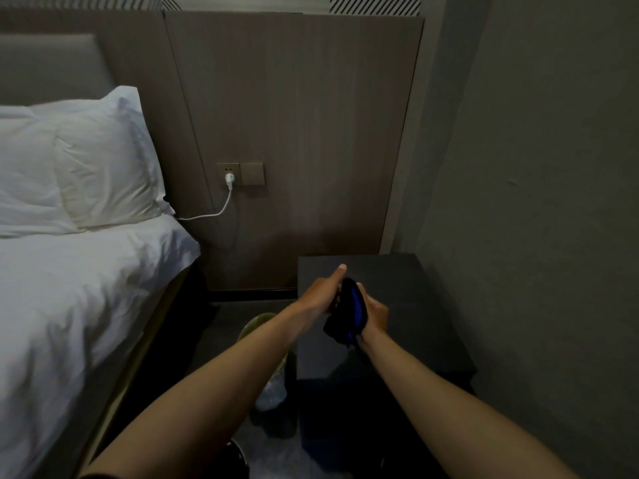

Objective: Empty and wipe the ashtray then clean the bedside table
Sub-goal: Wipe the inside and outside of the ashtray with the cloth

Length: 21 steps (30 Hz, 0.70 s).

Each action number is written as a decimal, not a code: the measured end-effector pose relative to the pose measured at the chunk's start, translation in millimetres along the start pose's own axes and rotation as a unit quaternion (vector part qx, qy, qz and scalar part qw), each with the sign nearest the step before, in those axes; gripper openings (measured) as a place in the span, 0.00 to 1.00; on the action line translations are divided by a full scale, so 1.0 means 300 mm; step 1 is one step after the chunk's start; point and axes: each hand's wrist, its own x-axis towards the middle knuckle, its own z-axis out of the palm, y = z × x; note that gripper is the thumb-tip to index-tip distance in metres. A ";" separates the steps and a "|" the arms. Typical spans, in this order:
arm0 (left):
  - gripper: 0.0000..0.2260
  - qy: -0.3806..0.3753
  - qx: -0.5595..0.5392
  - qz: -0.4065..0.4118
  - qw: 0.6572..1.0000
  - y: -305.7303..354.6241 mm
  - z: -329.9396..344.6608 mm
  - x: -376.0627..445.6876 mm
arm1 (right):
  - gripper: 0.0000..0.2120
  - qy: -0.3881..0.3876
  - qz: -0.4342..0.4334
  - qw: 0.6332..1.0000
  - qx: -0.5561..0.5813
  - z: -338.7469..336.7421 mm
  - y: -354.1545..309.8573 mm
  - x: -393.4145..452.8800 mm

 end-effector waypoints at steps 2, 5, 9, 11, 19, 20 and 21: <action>0.28 0.023 -0.022 0.021 0.999 -0.010 0.017 -0.003 | 0.10 -0.006 0.016 1.000 0.022 -0.003 -0.009 0.007; 0.26 0.042 -0.003 0.062 0.997 -0.017 0.047 -0.026 | 0.13 -0.010 0.048 0.998 0.040 -0.013 -0.018 0.004; 0.26 0.025 0.111 0.144 0.983 -0.037 0.057 -0.053 | 0.14 -0.013 0.086 0.995 0.056 -0.034 -0.039 -0.006; 0.21 0.005 0.153 0.196 0.969 -0.061 0.061 -0.071 | 0.17 -0.031 0.081 0.994 0.064 -0.034 -0.064 -0.003; 0.19 0.071 0.496 0.323 0.803 -0.060 0.060 -0.079 | 0.23 -0.080 0.133 0.971 0.179 -0.048 -0.085 -0.007; 0.21 0.082 0.516 0.331 0.786 -0.058 0.062 -0.079 | 0.23 -0.086 0.134 0.968 0.195 -0.044 -0.082 -0.007; 0.22 0.091 0.531 0.339 0.771 -0.059 0.063 -0.078 | 0.24 -0.088 0.133 0.965 0.208 -0.041 -0.078 -0.005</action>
